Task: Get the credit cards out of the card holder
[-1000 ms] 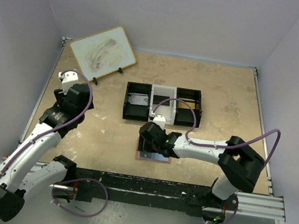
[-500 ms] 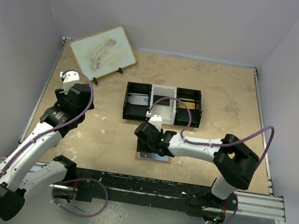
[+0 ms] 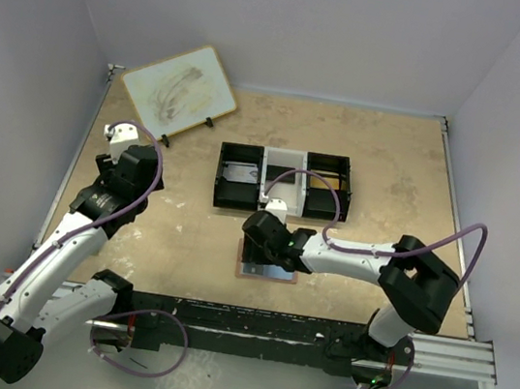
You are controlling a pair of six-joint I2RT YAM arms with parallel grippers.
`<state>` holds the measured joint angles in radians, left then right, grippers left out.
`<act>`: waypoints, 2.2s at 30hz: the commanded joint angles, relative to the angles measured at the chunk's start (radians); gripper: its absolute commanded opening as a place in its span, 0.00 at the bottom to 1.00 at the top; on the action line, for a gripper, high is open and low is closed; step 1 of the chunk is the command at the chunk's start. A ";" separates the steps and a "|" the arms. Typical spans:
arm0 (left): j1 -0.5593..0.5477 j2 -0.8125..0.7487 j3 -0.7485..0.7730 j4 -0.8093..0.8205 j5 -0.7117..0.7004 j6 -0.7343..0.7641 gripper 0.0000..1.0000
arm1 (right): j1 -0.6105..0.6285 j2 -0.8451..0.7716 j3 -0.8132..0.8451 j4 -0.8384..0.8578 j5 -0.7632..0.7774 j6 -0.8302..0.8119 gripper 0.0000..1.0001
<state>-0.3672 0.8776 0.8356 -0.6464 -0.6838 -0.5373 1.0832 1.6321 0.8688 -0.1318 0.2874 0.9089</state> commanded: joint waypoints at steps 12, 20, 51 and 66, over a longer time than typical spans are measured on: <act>0.002 -0.019 0.005 0.051 0.126 0.016 0.67 | -0.107 -0.050 -0.190 0.349 -0.293 0.024 0.57; 0.001 -0.093 -0.176 0.286 0.687 -0.186 0.64 | -0.138 -0.065 -0.265 0.422 -0.338 0.050 0.56; -0.637 0.241 -0.518 0.948 0.526 -0.536 0.35 | -0.163 -0.067 -0.301 0.455 -0.349 0.067 0.56; -0.668 0.428 -0.482 1.073 0.467 -0.551 0.16 | -0.167 -0.112 -0.301 0.428 -0.350 0.051 0.57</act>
<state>-1.0245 1.2812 0.3080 0.3553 -0.1978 -1.0916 0.9161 1.5356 0.5827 0.3714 -0.0486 0.9764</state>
